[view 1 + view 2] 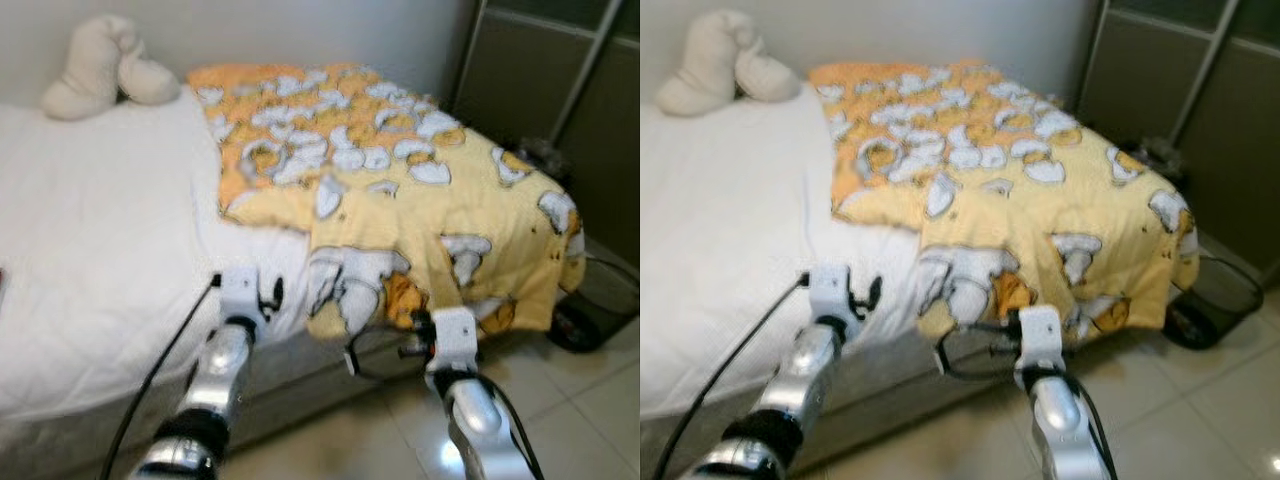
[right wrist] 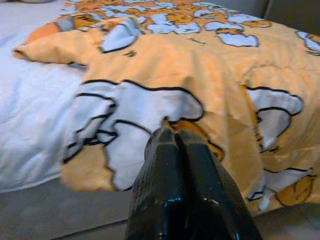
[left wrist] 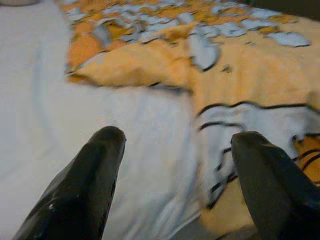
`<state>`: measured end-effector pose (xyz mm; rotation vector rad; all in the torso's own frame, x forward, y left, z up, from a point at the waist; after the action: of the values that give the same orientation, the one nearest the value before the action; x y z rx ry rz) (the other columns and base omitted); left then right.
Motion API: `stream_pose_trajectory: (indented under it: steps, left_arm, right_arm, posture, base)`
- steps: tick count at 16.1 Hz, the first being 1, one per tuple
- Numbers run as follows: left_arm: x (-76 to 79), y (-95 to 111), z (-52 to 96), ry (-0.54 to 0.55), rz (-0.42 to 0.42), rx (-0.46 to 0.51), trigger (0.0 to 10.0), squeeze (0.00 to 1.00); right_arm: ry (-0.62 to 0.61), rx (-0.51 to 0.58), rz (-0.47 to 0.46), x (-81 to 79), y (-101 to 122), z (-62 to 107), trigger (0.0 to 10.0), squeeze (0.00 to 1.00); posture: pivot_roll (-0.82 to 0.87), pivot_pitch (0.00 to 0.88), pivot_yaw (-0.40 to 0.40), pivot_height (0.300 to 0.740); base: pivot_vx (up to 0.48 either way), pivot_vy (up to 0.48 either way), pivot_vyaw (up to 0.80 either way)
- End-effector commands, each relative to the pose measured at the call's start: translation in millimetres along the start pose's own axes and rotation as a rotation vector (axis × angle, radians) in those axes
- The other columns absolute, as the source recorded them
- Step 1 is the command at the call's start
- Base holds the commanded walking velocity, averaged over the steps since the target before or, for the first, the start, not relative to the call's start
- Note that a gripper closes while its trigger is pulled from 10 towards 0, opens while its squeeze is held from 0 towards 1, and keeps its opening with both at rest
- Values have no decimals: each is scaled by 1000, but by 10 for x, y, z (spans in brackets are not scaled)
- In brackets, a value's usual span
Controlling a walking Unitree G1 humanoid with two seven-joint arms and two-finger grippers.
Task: Clean up the room
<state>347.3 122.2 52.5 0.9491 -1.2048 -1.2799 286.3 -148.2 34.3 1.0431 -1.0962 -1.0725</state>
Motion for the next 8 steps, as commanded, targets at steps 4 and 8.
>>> stream_pose_trajectory:
  steps: [4,8]
  left_arm:
    - [85,17,-17,-51,-18,3,10000,0]
    - [81,-126,20,-48,-10,-54,10000,0]
  right_arm:
    - [-20,-13,7,82,-32,24,10000,0]
    - [-24,-40,8,67,-126,71,10000,0]
  posture:
    - [75,0,30,740]
    - [70,0,30,740]
  base:
    - [480,0,-697]
    - [208,0,-191]
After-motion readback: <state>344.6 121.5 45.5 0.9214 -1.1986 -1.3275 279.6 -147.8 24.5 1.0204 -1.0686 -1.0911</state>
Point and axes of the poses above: a point about 5 cm out from each wrist's last joint towards the gripper, its own z axis pointing back from the gripper into the wrist, its own y axis along the axis of the wrist's last joint, x = y × z, the point moved 2 cm from there along -z, pointing out of the wrist towards the gripper, and after that the axes turned 6 degrees about z, right-handed, at the moved point
